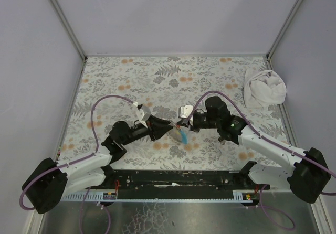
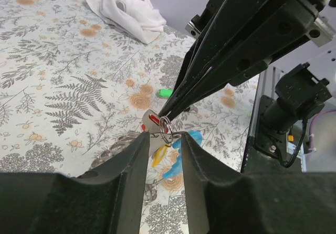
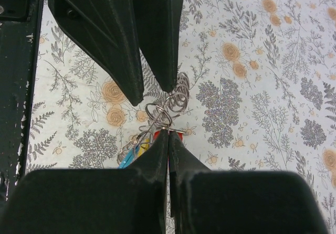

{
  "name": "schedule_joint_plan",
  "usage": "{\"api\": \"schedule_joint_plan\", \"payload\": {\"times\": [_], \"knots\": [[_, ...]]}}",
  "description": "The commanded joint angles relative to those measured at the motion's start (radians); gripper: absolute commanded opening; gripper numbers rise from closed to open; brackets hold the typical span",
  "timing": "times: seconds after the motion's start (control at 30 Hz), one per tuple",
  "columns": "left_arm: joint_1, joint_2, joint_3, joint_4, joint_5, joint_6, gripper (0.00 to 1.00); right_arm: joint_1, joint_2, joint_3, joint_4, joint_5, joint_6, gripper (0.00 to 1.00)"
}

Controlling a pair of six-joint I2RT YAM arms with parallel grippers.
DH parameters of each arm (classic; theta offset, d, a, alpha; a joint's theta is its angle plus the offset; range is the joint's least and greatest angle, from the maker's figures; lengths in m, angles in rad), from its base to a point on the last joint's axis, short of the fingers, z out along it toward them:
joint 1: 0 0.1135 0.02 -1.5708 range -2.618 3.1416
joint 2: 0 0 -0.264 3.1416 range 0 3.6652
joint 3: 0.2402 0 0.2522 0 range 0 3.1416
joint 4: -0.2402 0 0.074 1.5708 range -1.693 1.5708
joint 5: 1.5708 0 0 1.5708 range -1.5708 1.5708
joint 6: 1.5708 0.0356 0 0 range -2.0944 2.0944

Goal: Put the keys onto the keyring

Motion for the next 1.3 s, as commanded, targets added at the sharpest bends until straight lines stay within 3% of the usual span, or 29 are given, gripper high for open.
{"api": "schedule_joint_plan", "payload": {"times": [0.0,0.53,0.7,1.03,1.13,1.27], "knots": [[0.005,0.000,0.081,-0.118,0.039,0.058,0.32,0.006,-0.005,0.069,-0.004,-0.014,-0.030,0.00],[0.005,0.081,0.270,-0.449,0.024,0.005,0.33,0.013,0.012,0.104,-0.060,0.016,-0.049,0.00],[0.005,0.081,0.295,-0.505,0.029,-0.014,0.26,0.015,0.018,0.109,-0.067,0.014,-0.052,0.00],[0.005,0.130,0.337,-0.523,0.107,-0.007,0.01,0.018,0.011,0.109,-0.078,0.020,-0.052,0.00],[0.005,0.119,0.326,-0.505,0.095,-0.017,0.00,0.019,0.000,0.101,-0.085,0.035,-0.054,0.00],[0.004,0.049,0.280,-0.444,-0.018,-0.063,0.00,0.019,-0.023,0.074,-0.087,0.053,-0.051,0.00]]}}
